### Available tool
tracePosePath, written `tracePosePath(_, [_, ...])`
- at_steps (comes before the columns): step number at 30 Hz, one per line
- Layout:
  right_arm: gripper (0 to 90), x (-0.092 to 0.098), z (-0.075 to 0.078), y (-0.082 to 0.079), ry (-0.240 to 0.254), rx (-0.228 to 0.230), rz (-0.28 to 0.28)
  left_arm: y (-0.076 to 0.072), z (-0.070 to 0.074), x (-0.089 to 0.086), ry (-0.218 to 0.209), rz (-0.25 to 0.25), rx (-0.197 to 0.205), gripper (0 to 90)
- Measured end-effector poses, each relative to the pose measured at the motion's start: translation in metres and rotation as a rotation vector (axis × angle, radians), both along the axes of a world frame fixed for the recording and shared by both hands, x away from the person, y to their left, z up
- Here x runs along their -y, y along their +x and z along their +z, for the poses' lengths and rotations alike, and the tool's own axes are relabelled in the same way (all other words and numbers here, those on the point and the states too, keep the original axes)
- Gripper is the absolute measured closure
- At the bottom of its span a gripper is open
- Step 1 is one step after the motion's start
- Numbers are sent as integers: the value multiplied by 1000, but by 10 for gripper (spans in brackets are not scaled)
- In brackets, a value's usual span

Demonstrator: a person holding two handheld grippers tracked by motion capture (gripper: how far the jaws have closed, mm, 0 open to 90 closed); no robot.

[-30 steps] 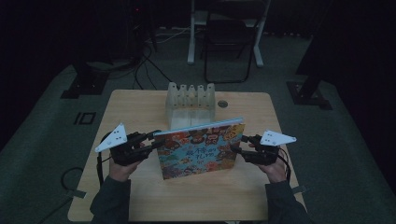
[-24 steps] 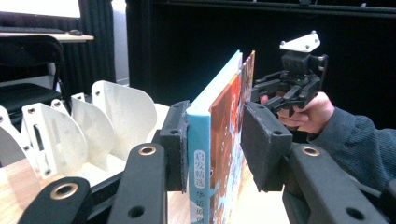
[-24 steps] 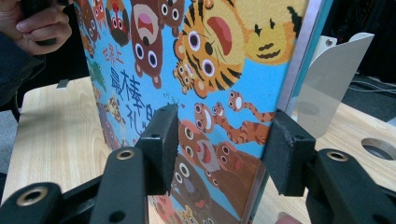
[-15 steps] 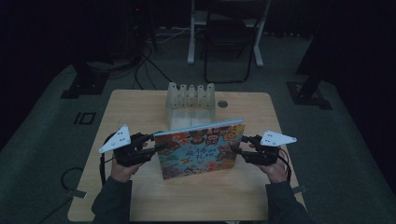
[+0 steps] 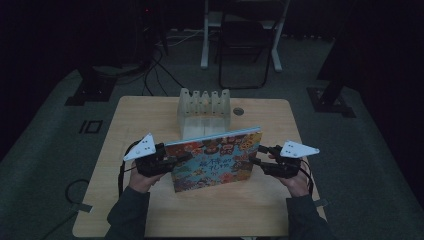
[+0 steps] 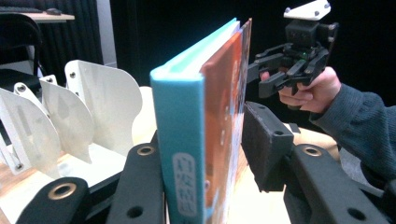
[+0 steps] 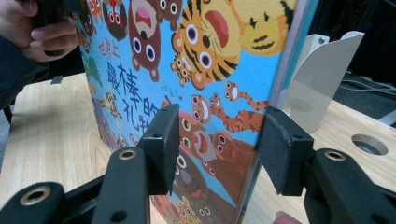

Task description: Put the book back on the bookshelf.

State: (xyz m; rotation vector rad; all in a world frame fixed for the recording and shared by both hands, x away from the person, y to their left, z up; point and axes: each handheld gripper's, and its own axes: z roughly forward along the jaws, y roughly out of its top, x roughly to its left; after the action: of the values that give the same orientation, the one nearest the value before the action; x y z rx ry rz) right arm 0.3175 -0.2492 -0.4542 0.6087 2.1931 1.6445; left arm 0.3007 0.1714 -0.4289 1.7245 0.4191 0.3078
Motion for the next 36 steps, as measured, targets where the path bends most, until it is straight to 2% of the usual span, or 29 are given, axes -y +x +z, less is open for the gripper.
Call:
tracePosePath(10, [508,3,1,-2,-7,7,0,3,-5,12,2,-27,-18,632])
tracePosePath(14, [514,4,1,-4,-15,7,-3,2,-6,14,3,-7,-5,618])
tracePosePath(23, [506,11,-6,-8,-24,-15,-13,0,-7,20,7,-9,15,599])
tracePosePath(31, [513,17,-12,-9,-25,-38,-26,-1,-8,21,3,5,31,528])
tracePosePath(36, [510,21,-14,-10,-22,-45,-35,-1,-9,21,6,4,28,498])
